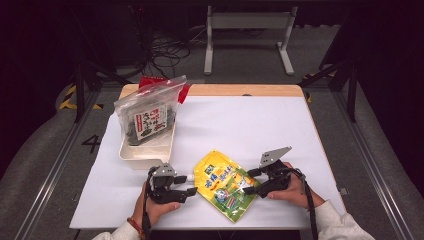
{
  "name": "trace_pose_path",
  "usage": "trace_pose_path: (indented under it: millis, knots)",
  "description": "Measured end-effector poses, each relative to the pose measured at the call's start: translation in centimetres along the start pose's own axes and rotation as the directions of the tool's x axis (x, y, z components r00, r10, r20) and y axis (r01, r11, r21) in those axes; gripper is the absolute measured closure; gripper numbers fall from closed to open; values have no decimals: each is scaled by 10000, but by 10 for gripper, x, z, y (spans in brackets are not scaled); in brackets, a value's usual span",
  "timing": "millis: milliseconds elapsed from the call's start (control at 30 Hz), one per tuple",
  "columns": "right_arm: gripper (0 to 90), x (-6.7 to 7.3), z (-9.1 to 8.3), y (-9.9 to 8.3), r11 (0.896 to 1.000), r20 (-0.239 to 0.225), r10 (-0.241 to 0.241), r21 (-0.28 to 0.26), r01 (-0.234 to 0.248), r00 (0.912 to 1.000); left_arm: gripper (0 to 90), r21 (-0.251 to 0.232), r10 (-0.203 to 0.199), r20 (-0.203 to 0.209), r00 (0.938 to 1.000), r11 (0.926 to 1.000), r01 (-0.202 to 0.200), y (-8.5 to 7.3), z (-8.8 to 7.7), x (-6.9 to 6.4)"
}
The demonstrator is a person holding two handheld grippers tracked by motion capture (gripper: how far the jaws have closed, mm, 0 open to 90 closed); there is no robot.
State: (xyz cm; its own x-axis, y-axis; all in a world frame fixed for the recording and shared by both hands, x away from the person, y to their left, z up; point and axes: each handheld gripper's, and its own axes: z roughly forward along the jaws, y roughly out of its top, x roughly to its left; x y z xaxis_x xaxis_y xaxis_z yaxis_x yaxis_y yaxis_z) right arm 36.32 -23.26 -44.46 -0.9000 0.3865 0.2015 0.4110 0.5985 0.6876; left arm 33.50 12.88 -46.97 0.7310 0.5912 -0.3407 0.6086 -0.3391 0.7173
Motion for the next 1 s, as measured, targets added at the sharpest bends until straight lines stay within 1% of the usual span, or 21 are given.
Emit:
trace_pose_path:
  millis: [67,133,200,233,333,367,400,433,467,500,533,600,633,667,700,733,767,800,900,967,1000]
  knots:
    - [292,-1,0,-1,10000,-49,79,-24,-79,10000,359,-72,-199,73,9998,9998,199,1,1,2]
    - [298,0,1,0,10000,-26,-33,-68,33,10000,355,-116,-192,75,9998,9997,193,3,3,4]
    - [301,1,1,0,10000,-21,-50,-47,50,10000,357,-205,-422,-2,9991,9989,422,5,5,3]
    - [301,1,1,0,10000,-17,-72,-45,72,10000,357,-189,-323,-125,9994,9993,320,7,7,4]
    - [292,1,1,1,10000,26,-67,-53,67,10000,349,-207,-257,-288,9993,9995,251,12,11,4]
    - [287,1,2,1,10000,50,-42,-76,42,10000,350,-207,-266,-279,9993,9994,260,13,12,4]
    - [279,1,2,1,10000,86,-33,-79,34,10000,354,-220,-145,-297,9995,9997,139,14,13,6]
    - [279,1,2,1,10000,86,-33,-79,34,10000,356,-220,-145,-297,9995,9997,139,14,13,6]
    - [271,1,3,2,10000,141,-3,-83,4,9999,356,-211,-154,-311,9994,9997,147,15,14,6]
    - [233,1,4,3,10000,225,0,-65,2,9997,361,-226,-117,-369,9993,9997,108,16,15,6]
    - [195,1,5,5,10000,463,-71,38,69,9989,362,-206,-81,-401,9992,9998,73,17,15,6]
    - [190,-1,4,7,10000,819,-63,32,60,9966,362,-188,2,-470,9989,9998,-11,17,15,5]
    - [190,-3,4,6,9999,924,112,-30,-110,9957,363,-202,-5,-426,9991,9998,-4,16,15,5]
    - [198,-5,4,5,9995,808,297,-76,-292,9963,363,-152,70,-410,9991,9999,-76,16,13,6]
    - [211,-8,5,3,9988,564,483,-153,-475,9972,361,-163,-82,-284,9996,9998,77,14,11,5]
    - [211,-10,5,1,9969,327,756,-238,-749,9966,365,-156,-101,-196,9998,9998,98,12,10,5]
    - [210,-12,6,0,9951,207,958,-249,-953,9952,376,-81,-290,-56,9996,9995,289,10,8,4]
    - [210,-13,6,-1,9934,71,1120,-265,-1118,9937,374,-43,-296,86,9995,9996,297,8,7,2]
    - [209,-12,6,-1,9948,28,1001,-215,-1000,9950,351,-10,-590,452,9972,9982,591,4,5,-1]
    - [208,-12,6,-1,9950,23,976,-220,-975,9952,339,29,-596,662,9960,9982,595,5,7,-1]
    - [207,-12,7,0,9950,16,975,-214,-974,9952,338,131,-493,824,9954,9987,484,7,10,-2]
